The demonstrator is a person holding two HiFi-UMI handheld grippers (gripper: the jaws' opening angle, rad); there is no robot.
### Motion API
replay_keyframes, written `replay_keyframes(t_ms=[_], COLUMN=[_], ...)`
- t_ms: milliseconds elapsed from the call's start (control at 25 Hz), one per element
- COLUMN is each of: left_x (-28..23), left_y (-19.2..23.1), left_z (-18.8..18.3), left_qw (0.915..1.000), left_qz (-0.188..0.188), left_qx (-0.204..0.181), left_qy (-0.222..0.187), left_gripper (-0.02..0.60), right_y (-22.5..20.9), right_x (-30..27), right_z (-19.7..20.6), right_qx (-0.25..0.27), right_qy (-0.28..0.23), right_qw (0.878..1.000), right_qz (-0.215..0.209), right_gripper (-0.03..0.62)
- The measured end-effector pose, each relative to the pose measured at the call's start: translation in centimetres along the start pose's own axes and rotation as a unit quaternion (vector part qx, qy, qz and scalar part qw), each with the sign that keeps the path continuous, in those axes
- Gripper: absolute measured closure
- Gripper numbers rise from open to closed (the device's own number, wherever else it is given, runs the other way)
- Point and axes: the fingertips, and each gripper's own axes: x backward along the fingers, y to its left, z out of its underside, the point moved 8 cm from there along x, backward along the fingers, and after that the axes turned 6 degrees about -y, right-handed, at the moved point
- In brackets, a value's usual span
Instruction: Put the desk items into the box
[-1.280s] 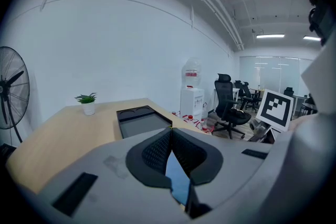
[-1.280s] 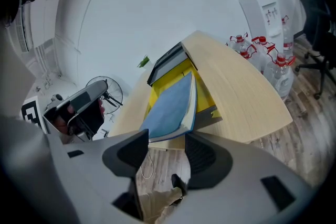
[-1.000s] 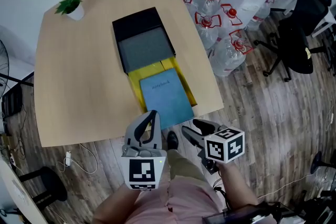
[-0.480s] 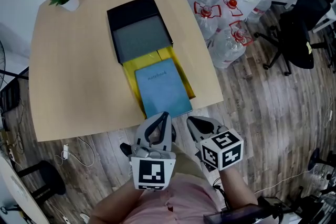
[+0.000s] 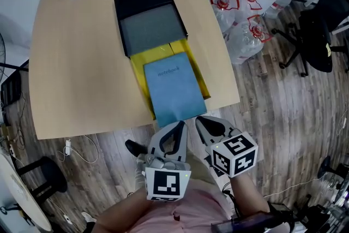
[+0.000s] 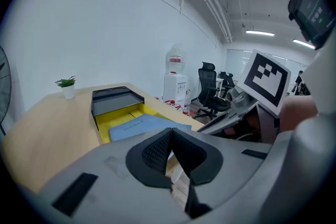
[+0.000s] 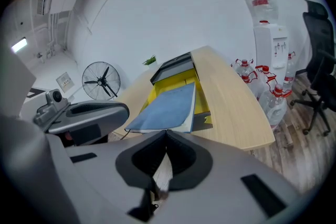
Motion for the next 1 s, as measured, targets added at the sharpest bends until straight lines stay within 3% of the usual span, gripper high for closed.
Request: replay_keyframes(t_ms=[440, 1000], left_x=[-0.4, -2.6], left_y=[0.5, 2.6], left_z=[2.2, 3.7], left_qw=[0.9988, 0.9969], left_qz=[0.015, 0.018], left_qx=[0.031, 0.033], left_qy=[0.036, 0.068], left_gripper=[0.571, 0.571], right_y=[0.2, -0.3], right_x=[-1.1, -3.6], right_z=[-0.4, -1.8], right_qx=[0.002, -0.013], right_qy=[0.006, 0.007], right_qw=[1.0, 1.0], right_qz=[0.005, 0.003], right_gripper=[0.592, 0.592])
